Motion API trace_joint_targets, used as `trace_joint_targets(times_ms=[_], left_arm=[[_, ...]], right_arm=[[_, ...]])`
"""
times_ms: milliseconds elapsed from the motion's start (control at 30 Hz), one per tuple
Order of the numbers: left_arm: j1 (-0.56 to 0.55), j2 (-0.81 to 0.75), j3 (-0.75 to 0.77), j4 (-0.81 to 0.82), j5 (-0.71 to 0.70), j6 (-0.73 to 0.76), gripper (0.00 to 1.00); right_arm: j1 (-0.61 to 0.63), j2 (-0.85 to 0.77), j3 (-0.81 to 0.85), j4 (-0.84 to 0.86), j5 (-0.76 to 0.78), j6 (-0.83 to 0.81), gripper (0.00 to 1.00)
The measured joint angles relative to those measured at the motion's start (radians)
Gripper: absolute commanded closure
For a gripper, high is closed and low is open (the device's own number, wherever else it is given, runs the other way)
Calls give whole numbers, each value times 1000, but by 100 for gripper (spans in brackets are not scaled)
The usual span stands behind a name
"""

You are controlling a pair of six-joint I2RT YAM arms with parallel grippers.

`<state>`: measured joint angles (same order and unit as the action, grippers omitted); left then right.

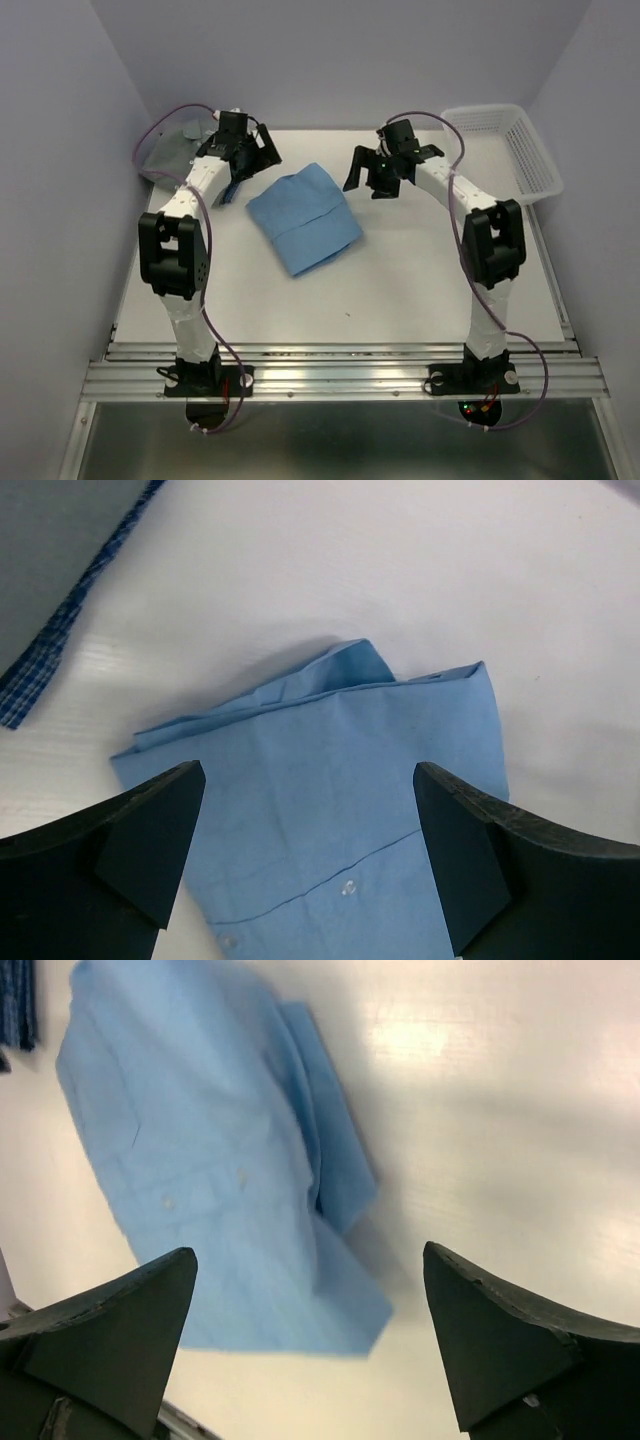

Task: Fold and stack the long sleeve shirts
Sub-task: Fold the shirt

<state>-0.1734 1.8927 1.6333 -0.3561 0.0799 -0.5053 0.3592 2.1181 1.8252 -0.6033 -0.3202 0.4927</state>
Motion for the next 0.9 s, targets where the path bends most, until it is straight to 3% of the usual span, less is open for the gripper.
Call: trace_joint_targets(times_ms=[67,200,300,467,667,900], left_arm=[[-21,51,45,3,18,18,1],[-48,130,55,2,52,30,1],[-55,160,-5,14,60,30,1],[-60,143,-181,85,57,22,1],[-104,-64,-494,216,71,-51,1],[-316,-269,-730,238,108,-180,1]], right_arm=[[17,-140,-114,14,31,-19,0],[106,-271,-230,80,6,-41,0],[185,-235,-253,118,-19,-47,0],[215,-88,-245,123,-27,-49,0],[174,30,-179,113,-17,-51,0],[89,79,-52,114,-26,-168,0]])
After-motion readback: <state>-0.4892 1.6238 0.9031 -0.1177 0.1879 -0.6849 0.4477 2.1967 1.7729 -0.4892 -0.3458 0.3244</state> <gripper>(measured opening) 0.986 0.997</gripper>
